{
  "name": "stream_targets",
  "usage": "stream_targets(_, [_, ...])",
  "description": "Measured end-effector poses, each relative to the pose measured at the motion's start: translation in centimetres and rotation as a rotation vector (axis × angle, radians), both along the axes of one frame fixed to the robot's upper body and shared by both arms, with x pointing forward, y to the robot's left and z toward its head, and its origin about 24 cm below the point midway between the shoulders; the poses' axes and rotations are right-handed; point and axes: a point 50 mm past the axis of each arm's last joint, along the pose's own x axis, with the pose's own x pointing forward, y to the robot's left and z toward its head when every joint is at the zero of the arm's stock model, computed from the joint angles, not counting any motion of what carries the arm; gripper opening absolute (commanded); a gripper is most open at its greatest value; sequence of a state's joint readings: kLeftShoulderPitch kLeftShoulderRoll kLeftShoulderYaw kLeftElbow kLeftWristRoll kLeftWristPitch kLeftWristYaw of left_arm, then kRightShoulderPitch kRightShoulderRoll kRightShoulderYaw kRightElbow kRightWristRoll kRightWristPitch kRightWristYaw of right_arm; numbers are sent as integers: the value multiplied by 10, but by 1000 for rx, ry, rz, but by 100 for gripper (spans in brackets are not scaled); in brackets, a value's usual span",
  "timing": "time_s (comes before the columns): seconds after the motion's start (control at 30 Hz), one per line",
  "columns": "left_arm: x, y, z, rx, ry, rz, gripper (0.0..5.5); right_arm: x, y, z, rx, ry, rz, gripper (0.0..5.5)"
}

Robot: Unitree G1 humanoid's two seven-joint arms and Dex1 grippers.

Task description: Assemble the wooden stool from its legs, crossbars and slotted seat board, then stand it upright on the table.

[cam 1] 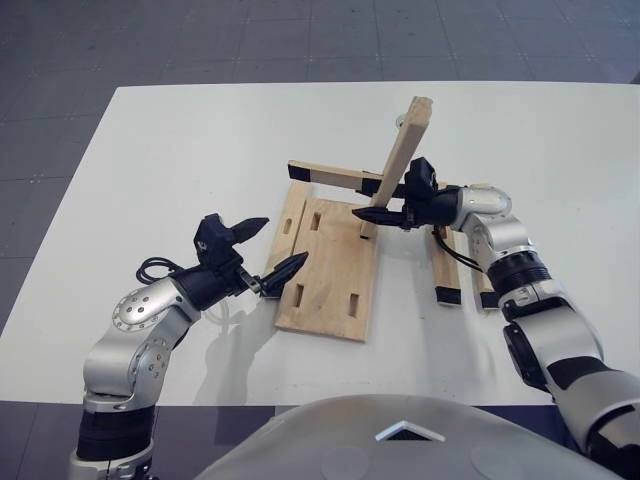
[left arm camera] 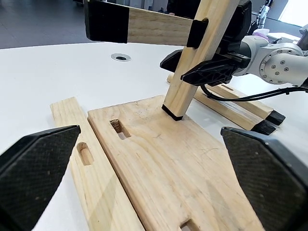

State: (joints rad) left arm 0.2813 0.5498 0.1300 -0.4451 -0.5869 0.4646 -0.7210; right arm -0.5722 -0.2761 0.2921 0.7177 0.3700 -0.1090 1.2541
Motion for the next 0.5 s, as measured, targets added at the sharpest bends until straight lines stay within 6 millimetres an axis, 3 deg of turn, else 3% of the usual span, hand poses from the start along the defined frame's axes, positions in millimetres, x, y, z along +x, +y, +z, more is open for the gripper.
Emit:
stream_targets(0.3, [-1,0,-1,0,5,2,550,-32,-25,0,19,-12,107,203])
stream_targets(0.5, [-1,0,-1,0,5,2,550,-39,-36,2,2,-7,116,203])
